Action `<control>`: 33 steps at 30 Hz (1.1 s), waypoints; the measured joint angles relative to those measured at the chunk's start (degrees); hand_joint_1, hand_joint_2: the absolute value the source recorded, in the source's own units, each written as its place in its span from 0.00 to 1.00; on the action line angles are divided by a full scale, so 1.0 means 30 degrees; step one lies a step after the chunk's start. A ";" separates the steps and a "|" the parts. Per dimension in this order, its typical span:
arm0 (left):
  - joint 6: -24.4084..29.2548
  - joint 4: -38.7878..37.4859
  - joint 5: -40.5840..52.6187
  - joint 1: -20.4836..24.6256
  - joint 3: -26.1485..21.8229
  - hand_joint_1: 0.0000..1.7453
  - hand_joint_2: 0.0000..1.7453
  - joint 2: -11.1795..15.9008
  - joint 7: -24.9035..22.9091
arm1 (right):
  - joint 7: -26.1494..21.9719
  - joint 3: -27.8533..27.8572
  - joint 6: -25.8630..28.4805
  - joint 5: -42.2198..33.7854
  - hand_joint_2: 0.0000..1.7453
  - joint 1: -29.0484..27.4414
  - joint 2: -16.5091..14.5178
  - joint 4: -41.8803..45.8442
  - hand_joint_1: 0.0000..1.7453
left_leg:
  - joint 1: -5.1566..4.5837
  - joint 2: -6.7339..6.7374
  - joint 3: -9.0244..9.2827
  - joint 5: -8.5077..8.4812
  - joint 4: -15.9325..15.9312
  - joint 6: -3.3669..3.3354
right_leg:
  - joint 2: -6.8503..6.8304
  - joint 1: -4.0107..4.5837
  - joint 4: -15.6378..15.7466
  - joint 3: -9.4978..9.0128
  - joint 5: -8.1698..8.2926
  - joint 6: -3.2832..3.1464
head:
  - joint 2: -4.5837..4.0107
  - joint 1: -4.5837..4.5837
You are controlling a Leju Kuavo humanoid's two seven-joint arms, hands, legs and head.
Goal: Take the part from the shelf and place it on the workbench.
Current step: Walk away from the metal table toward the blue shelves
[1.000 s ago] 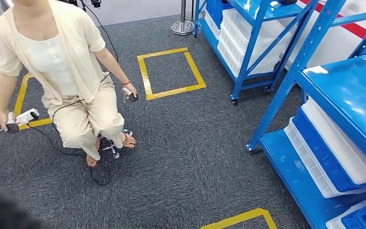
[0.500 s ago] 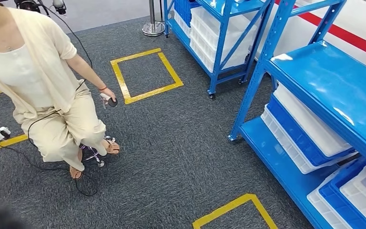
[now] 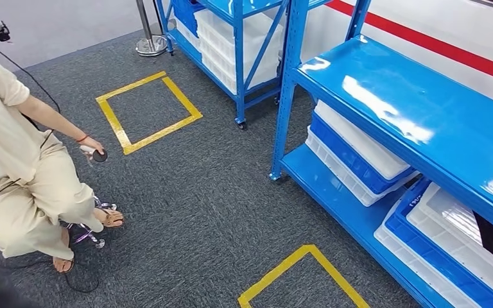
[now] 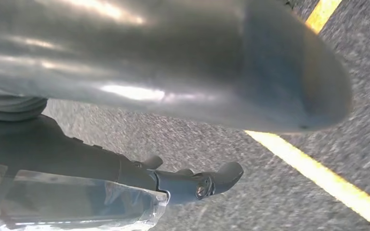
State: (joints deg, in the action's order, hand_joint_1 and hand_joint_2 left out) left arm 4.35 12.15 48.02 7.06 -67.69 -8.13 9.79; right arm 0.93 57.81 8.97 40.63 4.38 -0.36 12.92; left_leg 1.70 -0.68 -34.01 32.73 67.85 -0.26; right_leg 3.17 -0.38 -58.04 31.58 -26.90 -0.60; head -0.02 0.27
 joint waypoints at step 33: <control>0.0240 -0.0007 0.0075 0.0081 -0.0486 0.00 0.00 -0.0171 0.0171 | -0.0350 0.0036 0.1102 0.0617 0.00 -0.0010 -0.0630 -0.0015 0.00 | -0.0054 -0.0983 0.0854 -0.1367 -0.2511 -0.0142 | 0.0637 -0.0130 0.0081 -0.0177 -0.0097 0.0197 | 0.0000 -0.0208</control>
State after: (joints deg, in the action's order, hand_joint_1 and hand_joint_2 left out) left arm 5.07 12.13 48.24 7.30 -69.15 -8.64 10.30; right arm -0.11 57.92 12.28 42.48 4.35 -2.25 12.87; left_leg 1.53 -3.63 -31.45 28.63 60.31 -0.69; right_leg 5.08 -0.78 -57.80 31.05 -27.19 -0.01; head -0.02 -0.36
